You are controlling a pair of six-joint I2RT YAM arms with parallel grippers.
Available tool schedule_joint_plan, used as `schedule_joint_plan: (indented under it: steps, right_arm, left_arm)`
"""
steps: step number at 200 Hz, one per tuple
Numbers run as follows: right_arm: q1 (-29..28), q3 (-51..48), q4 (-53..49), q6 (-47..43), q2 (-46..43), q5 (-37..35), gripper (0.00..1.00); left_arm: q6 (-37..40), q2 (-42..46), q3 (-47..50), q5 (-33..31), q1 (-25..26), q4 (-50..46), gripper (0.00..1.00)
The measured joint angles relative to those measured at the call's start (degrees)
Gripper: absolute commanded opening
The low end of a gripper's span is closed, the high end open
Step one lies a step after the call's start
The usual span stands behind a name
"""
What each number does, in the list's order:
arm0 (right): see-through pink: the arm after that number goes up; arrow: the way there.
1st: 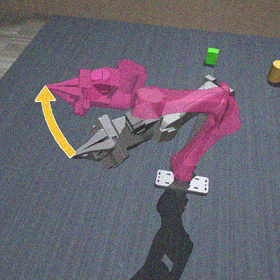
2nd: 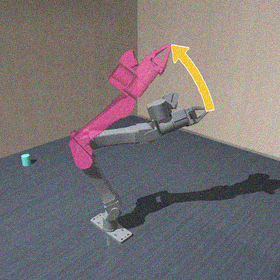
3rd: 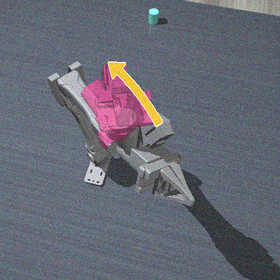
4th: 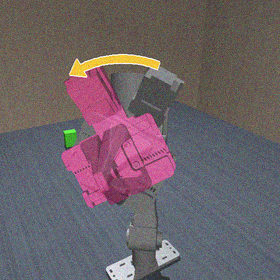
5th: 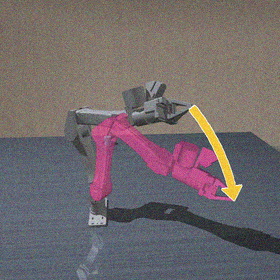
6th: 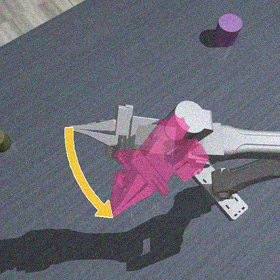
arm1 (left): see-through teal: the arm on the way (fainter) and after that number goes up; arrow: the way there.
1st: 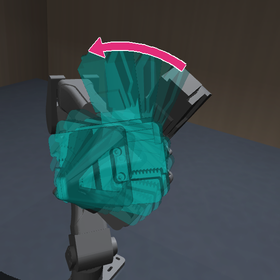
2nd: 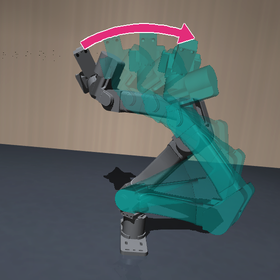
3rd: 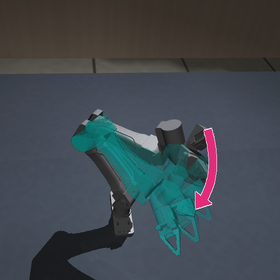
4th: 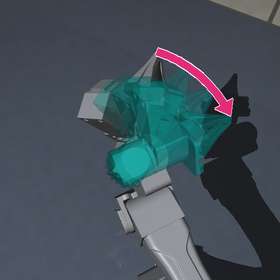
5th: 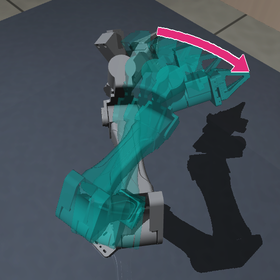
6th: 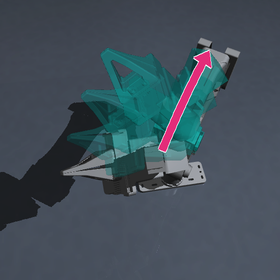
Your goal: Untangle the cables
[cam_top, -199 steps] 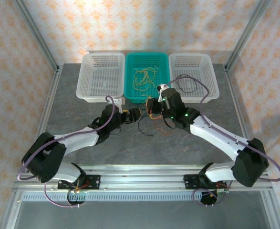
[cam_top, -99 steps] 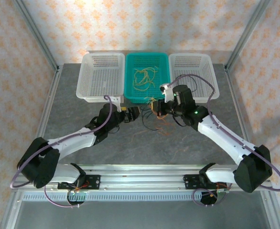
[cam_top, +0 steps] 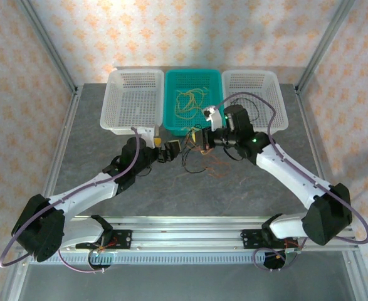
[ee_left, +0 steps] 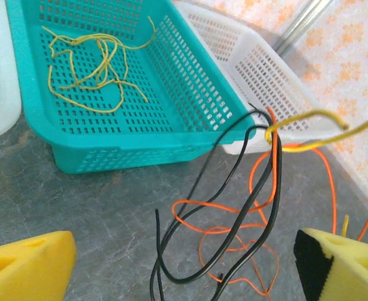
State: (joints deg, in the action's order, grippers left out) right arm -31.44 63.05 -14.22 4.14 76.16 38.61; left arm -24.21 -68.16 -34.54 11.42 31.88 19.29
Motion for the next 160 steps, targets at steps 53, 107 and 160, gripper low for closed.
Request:
schedule_joint_plan:
  steps: [53,107,160]
  right_arm:
    - [0.00,1.57,0.00,1.11,0.52,1.70,0.00]
    - [0.00,2.01,0.02,3.85,0.57,3.30,0.00]
    - [0.00,2.23,0.04,4.92,0.61,4.52,0.00]
  left_arm:
    - [6.05,-2.58,-2.51,2.21,0.00,-2.38,0.94]
    - [7.85,-6.45,-5.05,5.27,0.00,-1.81,0.94]
    - [7.82,-10.27,-6.19,6.29,0.00,-0.63,0.87]
